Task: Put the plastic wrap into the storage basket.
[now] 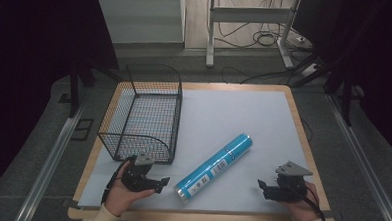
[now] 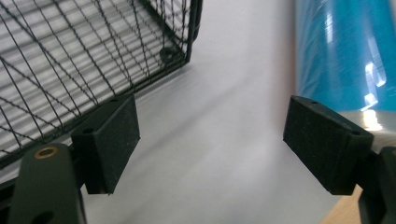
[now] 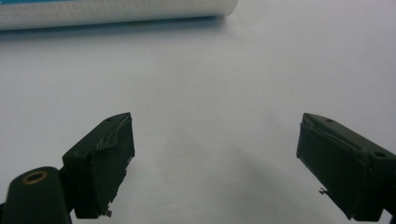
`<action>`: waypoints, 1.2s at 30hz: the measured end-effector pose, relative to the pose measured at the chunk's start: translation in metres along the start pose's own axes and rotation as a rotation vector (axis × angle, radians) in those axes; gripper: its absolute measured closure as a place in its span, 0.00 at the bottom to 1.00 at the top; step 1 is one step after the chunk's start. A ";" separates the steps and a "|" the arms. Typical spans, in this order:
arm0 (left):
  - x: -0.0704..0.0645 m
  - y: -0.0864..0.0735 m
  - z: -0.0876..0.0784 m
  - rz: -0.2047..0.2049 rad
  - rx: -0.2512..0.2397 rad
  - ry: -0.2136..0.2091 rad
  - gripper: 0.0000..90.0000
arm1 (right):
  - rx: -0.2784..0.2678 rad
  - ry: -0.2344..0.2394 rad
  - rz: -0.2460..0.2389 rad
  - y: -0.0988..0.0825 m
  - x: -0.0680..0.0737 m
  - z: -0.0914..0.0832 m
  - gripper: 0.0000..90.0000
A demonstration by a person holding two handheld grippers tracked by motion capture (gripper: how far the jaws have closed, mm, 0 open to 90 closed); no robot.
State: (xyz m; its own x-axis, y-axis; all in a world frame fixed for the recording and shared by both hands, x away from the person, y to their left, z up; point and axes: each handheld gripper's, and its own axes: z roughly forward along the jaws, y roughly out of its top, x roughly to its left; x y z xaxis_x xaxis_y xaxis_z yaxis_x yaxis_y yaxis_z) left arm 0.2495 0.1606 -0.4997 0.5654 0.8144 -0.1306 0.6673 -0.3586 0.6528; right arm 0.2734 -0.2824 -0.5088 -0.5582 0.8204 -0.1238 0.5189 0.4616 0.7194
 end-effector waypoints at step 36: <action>-0.036 0.056 -0.005 0.128 0.022 -0.052 0.19 | -0.033 0.019 -0.012 0.001 0.002 -0.003 0.13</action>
State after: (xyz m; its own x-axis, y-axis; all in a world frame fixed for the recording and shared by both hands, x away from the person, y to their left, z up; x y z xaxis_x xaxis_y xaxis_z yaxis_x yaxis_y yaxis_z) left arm 0.2638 0.1139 -0.4550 0.6707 0.7367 -0.0858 0.5982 -0.4689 0.6498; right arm 0.2706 -0.2811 -0.5062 -0.5766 0.8082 -0.1200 0.4905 0.4598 0.7403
